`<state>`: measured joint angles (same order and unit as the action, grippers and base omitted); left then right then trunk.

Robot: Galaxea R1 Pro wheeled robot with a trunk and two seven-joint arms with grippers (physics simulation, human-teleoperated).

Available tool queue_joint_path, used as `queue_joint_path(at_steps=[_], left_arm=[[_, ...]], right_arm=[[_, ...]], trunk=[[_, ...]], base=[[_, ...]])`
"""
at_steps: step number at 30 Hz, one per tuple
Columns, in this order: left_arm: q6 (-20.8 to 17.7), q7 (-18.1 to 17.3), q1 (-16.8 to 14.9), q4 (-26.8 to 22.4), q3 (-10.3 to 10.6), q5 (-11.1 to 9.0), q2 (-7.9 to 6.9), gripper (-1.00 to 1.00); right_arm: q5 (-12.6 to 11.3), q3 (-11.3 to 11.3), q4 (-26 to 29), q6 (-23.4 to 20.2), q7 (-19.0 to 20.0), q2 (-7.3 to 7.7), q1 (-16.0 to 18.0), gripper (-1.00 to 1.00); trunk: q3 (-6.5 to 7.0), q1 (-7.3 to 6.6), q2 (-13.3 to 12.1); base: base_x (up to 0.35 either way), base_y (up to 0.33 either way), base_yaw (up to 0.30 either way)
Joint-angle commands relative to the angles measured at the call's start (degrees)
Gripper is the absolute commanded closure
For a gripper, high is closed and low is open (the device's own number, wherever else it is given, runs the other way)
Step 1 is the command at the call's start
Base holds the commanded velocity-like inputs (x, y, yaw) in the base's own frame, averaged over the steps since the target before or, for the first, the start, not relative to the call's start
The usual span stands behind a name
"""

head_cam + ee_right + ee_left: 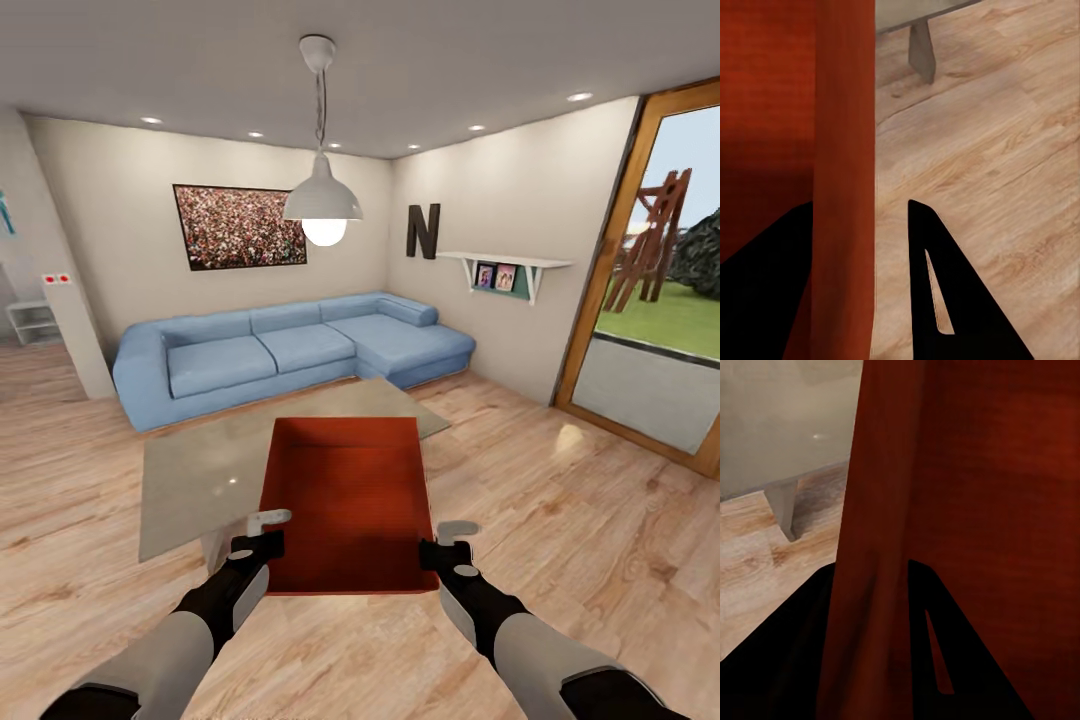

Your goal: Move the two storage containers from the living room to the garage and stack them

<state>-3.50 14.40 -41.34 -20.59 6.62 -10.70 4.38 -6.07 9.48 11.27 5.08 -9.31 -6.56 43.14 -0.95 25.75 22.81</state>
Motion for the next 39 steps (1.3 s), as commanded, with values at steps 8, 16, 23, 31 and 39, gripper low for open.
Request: queue_joint_path(at_steps=[8, 16, 23, 31, 39], left_arm=[[-0.4, 1.9, -0.1, -0.2, -0.5, 0.9, 0.02, 1.0], [-0.4, 1.9, -0.1, -0.2, -0.5, 0.9, 0.02, 1.0], [-0.4, 1.9, -0.1, -0.2, -0.5, 0.9, 0.02, 1.0], [-0.4, 1.9, -0.1, -0.2, -0.5, 0.9, 0.02, 1.0], [-0.4, 1.9, -0.1, -0.2, -0.5, 0.9, 0.02, 1.0]], right_arm=[[-0.9, 0.3, -0.1, 0.2, -0.3, -0.03, 0.0, 1.0], [-0.9, 0.3, -0.1, 0.2, -0.3, -0.03, 0.0, 1.0], [-0.9, 0.3, -0.1, 0.2, -0.3, -0.03, 0.0, 1.0], [-0.9, 0.3, -0.2, 0.2, -0.3, -0.03, 0.0, 1.0], [-0.9, 0.3, -0.1, 0.2, -0.3, -0.03, 0.0, 1.0]], trunk=[[-0.1, 0.03, 0.1], [-0.1, 0.03, 0.1], [-0.1, 0.03, 0.1], [-0.1, 0.03, 0.1], [-0.1, 0.03, 0.1]], base=[[0.0, 0.0, 0.267], [0.0, 0.0, 0.267], [0.0, 0.0, 0.267], [0.0, 0.0, 0.267], [0.0, 0.0, 0.267]])
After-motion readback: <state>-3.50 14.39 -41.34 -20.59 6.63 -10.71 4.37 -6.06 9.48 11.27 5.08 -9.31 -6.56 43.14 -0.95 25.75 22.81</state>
